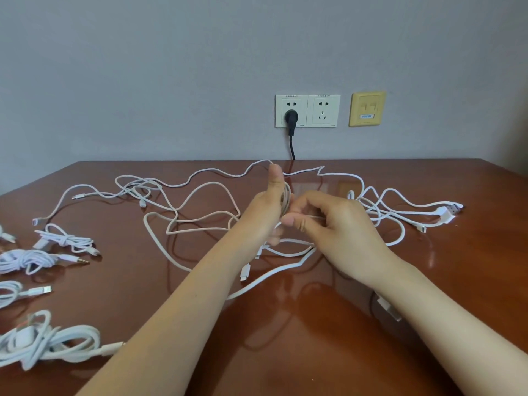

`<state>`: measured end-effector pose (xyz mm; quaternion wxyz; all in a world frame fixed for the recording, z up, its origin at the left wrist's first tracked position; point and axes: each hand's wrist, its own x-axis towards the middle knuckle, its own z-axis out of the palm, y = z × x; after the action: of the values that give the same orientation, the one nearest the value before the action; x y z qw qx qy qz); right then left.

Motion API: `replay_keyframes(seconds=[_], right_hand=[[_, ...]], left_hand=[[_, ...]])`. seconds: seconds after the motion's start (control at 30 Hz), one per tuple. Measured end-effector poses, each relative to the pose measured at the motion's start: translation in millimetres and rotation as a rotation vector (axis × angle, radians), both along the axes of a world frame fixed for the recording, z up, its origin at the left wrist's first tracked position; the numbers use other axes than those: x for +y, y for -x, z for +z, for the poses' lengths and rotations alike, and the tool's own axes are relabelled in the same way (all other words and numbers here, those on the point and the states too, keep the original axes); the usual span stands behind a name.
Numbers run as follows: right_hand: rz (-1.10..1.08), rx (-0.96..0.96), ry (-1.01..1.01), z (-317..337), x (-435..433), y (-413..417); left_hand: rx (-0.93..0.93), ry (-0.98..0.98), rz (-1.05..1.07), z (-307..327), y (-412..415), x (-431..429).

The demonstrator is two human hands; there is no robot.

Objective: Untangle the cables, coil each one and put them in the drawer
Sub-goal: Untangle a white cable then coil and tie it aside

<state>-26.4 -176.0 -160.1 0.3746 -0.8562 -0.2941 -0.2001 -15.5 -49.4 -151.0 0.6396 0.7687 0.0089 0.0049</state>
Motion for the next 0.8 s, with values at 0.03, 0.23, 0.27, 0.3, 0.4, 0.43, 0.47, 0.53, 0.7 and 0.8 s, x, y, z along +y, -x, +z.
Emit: replay_keyframes(seconds=[0.03, 0.23, 0.27, 0.3, 0.4, 0.43, 0.47, 0.53, 0.7, 0.8], right_hand=[[-0.039, 0.013, -0.053, 0, 0, -1], [-0.113, 0.292, -0.218, 5, -10, -14], [-0.054, 0.383, -0.261, 6, -11, -14], [0.002, 0.474, -0.295, 6, -12, -14], [0.088, 0.665, -0.314, 7, -13, -12], [0.106, 0.699, -0.318, 7, -13, -12], [0.124, 0.726, -0.322, 7, -13, -12], [0.155, 0.763, -0.323, 6, -14, -12], [0.206, 0.801, -0.342, 4, -14, -13], [0.250, 0.845, -0.441, 6, -16, -13]], left_hand=[[0.007, 0.016, -0.079, 0, 3, -1], [0.067, -0.125, -0.479, 2, 12, 0], [0.077, -0.131, -0.489, 2, 13, 1], [0.082, -0.137, -0.494, 1, 12, 2], [0.075, -0.152, -0.516, 1, 13, 5], [0.072, -0.157, -0.515, 1, 13, 5], [0.067, -0.165, -0.510, 0, 13, 5], [0.046, -0.194, -0.498, 0, 13, 5], [0.066, -0.174, -0.505, -1, 12, 9], [0.051, -0.129, -0.486, 0, 11, 12]])
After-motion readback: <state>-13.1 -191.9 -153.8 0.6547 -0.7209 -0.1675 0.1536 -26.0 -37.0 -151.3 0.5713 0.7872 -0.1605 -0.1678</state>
